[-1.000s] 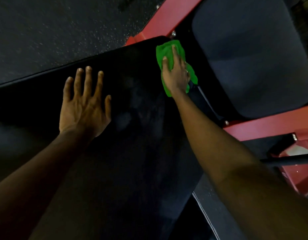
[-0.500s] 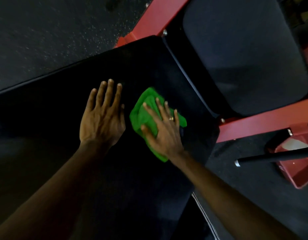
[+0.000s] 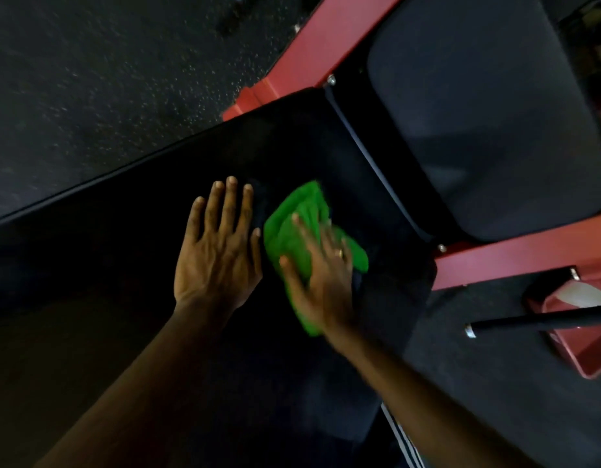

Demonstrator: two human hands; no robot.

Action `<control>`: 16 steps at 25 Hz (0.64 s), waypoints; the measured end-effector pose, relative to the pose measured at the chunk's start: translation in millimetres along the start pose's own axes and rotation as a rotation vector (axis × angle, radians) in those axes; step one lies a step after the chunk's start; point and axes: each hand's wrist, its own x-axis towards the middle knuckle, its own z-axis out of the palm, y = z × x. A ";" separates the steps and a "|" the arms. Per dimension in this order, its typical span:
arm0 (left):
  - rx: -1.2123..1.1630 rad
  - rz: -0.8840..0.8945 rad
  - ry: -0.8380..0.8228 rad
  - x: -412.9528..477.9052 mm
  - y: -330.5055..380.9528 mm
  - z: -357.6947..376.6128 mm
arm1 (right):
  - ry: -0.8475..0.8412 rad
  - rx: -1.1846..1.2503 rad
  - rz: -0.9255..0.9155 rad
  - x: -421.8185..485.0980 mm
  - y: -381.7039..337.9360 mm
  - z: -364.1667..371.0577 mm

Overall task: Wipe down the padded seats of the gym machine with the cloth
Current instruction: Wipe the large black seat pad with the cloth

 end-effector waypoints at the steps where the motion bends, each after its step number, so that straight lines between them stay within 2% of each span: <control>1: 0.000 0.003 -0.008 0.4 -0.2 -0.1 | -0.028 -0.003 -0.028 -25.4 -5.2 0.6; 4: -0.011 0.003 -0.009 -0.6 -0.3 -0.3 | -0.061 -0.032 -0.043 -7.1 -1.6 0.2; 6: -0.028 0.002 0.002 0.1 -0.7 -1.0 | -0.028 -0.069 -0.039 49.3 0.8 -0.2; 8: -0.038 -0.003 -0.020 0.1 0.7 -1.1 | 0.044 -0.045 0.053 112.9 7.1 -1.8; 11: -0.021 -0.009 -0.014 0.6 0.0 -0.8 | 0.065 -0.004 0.125 180.1 8.7 -7.1; 14: -0.012 -0.006 -0.024 -0.3 2.2 -3.2 | 0.027 0.015 0.113 179.0 2.0 -11.6; 16: -0.005 -0.011 -0.025 0.0 2.1 -3.2 | -0.038 -0.032 -0.032 156.0 -8.4 -10.7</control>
